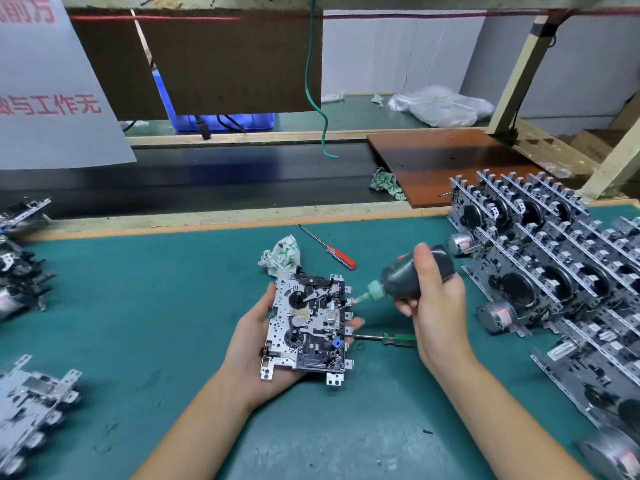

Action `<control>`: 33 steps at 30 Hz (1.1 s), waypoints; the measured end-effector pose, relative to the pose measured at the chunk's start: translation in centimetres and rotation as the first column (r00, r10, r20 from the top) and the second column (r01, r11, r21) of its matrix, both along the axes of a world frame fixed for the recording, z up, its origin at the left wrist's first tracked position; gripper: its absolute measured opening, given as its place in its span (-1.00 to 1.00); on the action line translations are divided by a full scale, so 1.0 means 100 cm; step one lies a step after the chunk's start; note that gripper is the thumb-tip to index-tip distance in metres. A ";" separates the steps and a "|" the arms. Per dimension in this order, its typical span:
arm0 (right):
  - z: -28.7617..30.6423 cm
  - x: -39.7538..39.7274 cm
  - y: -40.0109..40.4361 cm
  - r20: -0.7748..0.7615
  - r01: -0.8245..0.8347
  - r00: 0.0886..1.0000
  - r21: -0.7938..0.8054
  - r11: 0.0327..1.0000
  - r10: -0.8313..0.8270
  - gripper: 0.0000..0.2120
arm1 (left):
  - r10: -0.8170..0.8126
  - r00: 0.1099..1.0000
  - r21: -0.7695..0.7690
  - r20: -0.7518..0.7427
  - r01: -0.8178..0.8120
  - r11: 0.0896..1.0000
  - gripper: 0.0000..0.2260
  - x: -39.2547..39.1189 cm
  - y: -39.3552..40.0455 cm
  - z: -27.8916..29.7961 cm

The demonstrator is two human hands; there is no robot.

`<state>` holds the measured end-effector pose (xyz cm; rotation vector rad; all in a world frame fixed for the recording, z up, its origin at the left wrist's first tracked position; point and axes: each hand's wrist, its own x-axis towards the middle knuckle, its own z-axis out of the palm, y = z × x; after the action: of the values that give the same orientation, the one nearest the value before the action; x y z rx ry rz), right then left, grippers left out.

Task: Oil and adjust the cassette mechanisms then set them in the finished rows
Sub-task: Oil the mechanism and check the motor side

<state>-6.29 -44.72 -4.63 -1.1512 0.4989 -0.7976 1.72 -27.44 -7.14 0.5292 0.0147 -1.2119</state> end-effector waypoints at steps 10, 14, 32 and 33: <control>-0.003 0.000 0.001 -0.031 -0.028 0.999 -0.113 0.993 0.025 -0.67 | 0.000 1.000 0.003 -0.002 0.000 1.000 -0.43 0.000 0.000 0.001; -0.003 0.000 0.001 -0.045 -0.034 0.999 -0.116 0.993 0.029 -0.66 | 0.002 1.000 0.004 -0.012 -0.002 1.000 -0.43 0.000 0.000 0.000; 0.000 -0.002 -0.004 0.099 -0.106 0.989 -0.040 0.994 0.110 -0.58 | 0.049 0.997 0.060 0.055 -0.052 0.997 -0.39 0.002 0.000 -0.005; 0.001 -0.003 -0.007 0.127 -0.129 0.983 -0.029 0.991 0.132 -0.56 | 0.061 0.996 0.062 0.059 -0.065 0.996 -0.36 0.002 0.001 -0.005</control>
<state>-6.56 -45.45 -4.57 -1.1313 0.3050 -0.7593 1.96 -27.37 -7.67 0.6144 0.0215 -1.1371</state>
